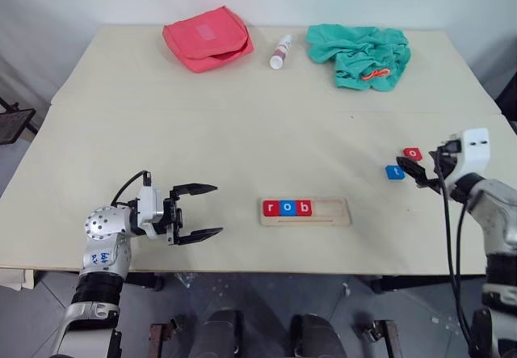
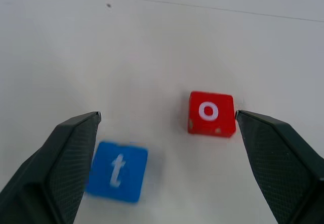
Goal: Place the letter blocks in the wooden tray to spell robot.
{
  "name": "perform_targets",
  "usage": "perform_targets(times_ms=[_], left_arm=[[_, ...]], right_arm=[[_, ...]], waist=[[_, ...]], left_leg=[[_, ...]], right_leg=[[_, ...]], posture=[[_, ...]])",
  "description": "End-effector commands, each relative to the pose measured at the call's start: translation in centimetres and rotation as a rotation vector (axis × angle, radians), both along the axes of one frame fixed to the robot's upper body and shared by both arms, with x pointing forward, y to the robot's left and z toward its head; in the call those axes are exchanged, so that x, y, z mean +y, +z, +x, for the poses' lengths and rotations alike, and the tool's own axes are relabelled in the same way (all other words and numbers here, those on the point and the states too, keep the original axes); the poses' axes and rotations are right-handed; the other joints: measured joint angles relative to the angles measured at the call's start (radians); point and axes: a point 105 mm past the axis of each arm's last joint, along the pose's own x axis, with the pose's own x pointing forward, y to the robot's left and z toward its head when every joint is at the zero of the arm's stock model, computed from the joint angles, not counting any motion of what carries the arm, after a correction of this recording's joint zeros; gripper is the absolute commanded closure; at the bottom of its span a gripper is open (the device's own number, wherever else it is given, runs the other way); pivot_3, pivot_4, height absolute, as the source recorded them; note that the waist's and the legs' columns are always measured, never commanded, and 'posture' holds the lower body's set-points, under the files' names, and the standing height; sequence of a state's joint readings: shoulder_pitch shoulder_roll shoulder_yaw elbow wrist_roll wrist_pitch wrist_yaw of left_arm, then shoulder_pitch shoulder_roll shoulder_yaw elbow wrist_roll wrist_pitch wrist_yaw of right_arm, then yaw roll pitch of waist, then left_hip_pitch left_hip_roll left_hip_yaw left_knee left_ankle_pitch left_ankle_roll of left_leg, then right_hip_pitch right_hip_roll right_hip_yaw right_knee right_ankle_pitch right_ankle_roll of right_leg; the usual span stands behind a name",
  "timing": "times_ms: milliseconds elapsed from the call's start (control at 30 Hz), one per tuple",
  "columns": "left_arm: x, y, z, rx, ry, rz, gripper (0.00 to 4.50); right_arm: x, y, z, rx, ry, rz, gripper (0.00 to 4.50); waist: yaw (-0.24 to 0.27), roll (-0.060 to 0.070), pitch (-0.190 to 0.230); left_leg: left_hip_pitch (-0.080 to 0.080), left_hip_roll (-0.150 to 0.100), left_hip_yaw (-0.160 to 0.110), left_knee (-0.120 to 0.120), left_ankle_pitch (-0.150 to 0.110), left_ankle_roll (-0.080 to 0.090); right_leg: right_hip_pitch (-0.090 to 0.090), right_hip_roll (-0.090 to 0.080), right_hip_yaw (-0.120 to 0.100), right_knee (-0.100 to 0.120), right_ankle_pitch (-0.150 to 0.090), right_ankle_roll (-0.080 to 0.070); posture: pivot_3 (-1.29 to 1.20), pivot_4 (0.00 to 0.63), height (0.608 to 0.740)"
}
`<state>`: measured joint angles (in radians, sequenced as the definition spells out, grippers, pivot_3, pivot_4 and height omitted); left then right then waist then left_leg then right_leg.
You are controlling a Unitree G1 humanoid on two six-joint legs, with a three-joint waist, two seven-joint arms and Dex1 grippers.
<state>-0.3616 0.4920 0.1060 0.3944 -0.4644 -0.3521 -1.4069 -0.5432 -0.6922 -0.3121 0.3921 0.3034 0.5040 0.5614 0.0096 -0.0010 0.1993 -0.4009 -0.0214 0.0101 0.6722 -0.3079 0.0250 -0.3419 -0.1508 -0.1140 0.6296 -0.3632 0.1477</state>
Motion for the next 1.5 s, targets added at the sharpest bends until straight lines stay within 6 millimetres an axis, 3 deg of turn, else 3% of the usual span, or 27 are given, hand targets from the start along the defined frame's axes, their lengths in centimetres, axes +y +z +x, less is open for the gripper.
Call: perform_targets(times_ms=[33,233,500,633,833,1000,1100,1233,1367,1500], left_arm=[[0.2,0.7,-0.4,-0.038,0.015,-0.006,0.00],[0.5,0.5,-0.9,-0.036,0.039,-0.008,0.00],[0.5,0.4,-1.1,-0.035,0.059,-0.012,0.00],[0.4,0.4,-1.1,-0.035,0.058,-0.014,0.00],[0.1,0.4,-0.8,-0.035,0.049,-0.015,0.00],[0.0,0.5,-0.6,-0.033,0.037,-0.015,0.00],[-0.1,0.5,-0.6,-0.031,0.027,-0.017,0.00],[-0.1,0.4,-0.7,-0.025,0.014,-0.017,0.00],[0.0,0.0,-1.0,-0.008,-0.002,-0.011,0.00],[0.2,-0.1,-1.2,-0.002,-0.006,-0.006,0.00]], right_arm=[[-0.3,0.7,1.6,-0.040,-0.029,-0.012,0.06],[-1.1,0.0,3.1,-0.003,-0.096,-0.044,0.06],[-1.3,-1.4,3.5,0.060,-0.104,-0.046,0.06],[-1.3,-1.5,3.6,0.052,-0.110,-0.050,0.93],[-1.7,-0.9,3.6,0.015,-0.130,-0.062,3.01],[-1.5,1.6,3.0,-0.094,-0.141,-0.031,3.04],[0.2,2.7,1.3,-0.148,-0.097,-0.015,3.04],[2.4,2.7,-1.9,-0.145,-0.040,-0.036,3.04],[4.7,0.5,-6.5,-0.076,-0.025,-0.001,3.04],[5.5,-0.7,-8.9,-0.042,-0.060,0.017,3.04]], waist=[[-0.008,0.000,0.000],[-0.017,0.000,0.000],[-0.017,0.000,0.000],[-0.015,0.000,0.000],[-0.014,0.000,0.000],[-0.015,0.000,0.000],[-0.013,0.000,0.000],[-0.011,0.000,0.000],[-0.003,0.000,0.000],[-0.001,0.000,0.000]], left_leg=[[0.000,0.000,0.000,-0.001,0.000,0.000],[0.000,0.000,0.000,-0.002,0.000,0.000],[0.000,0.000,0.000,-0.003,0.000,0.000],[0.000,0.000,0.000,-0.002,0.000,0.000],[0.000,0.000,0.000,-0.002,0.000,0.000],[0.000,0.000,0.000,-0.002,0.000,0.000],[0.000,0.001,0.000,-0.004,0.000,0.000],[-0.001,0.000,-0.001,-0.004,0.000,0.000],[0.000,0.000,-0.002,-0.004,0.000,0.000],[0.000,-0.001,0.000,-0.003,0.000,0.000]], right_leg=[[0.000,0.000,0.000,0.000,0.000,0.000],[0.000,0.000,0.000,0.000,0.000,0.000],[-0.001,0.000,0.000,0.000,0.000,0.000],[0.000,0.000,0.000,0.000,0.000,0.000],[0.000,0.000,0.000,-0.001,0.000,0.000],[-0.001,0.000,0.000,-0.001,0.000,0.000],[-0.001,0.000,0.000,0.000,0.000,0.000],[-0.001,0.000,0.000,0.000,0.000,0.000],[-0.001,0.000,0.000,0.000,0.000,0.000],[-0.001,0.000,0.002,0.000,0.000,0.000]], posture=[[0.00,0.150,0.740],[0.00,0.150,0.740],[0.00,0.150,0.740],[0.00,0.150,0.740],[0.00,0.150,0.740],[0.00,0.150,0.740],[0.00,0.150,0.740],[0.00,0.150,0.740],[0.00,0.150,0.740],[0.00,0.150,0.740]])
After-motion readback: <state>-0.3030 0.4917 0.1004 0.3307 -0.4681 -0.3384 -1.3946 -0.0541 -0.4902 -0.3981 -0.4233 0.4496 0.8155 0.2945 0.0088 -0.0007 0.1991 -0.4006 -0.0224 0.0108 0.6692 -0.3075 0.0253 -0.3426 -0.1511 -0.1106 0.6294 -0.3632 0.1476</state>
